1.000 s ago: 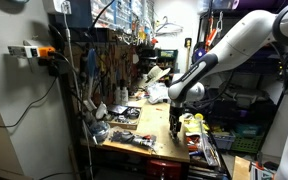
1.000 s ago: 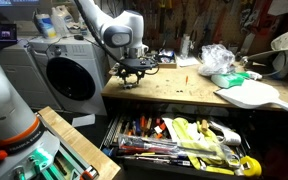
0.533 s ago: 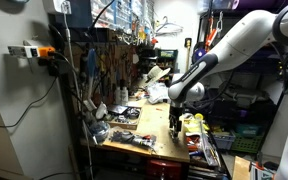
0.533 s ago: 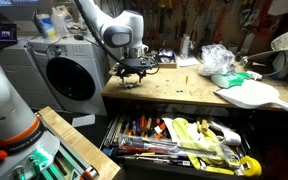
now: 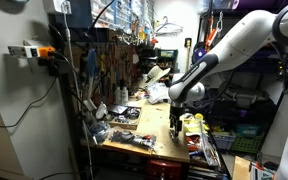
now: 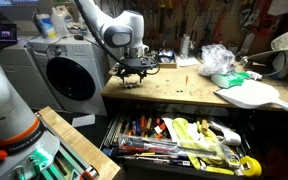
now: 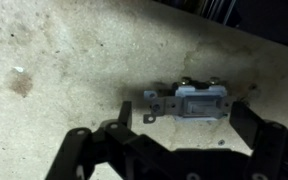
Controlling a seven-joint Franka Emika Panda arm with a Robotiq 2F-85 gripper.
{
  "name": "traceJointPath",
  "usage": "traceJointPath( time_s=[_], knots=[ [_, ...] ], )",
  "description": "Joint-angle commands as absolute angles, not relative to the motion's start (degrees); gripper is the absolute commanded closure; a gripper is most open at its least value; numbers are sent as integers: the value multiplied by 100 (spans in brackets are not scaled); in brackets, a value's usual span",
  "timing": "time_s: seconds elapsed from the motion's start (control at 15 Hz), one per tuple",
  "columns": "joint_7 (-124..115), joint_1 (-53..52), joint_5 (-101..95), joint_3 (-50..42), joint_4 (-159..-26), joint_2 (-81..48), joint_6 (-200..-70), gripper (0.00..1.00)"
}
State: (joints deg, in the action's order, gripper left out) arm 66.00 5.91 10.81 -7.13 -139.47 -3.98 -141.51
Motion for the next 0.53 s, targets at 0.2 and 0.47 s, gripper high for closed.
traceJointPath(
  time_s=[0.2,0.47],
  knots=[
    [6762,746,1199,-658,-13797,-449,-13770,0],
    [6784,781,1234,-672,-13689,-487,-13639,1]
  ],
)
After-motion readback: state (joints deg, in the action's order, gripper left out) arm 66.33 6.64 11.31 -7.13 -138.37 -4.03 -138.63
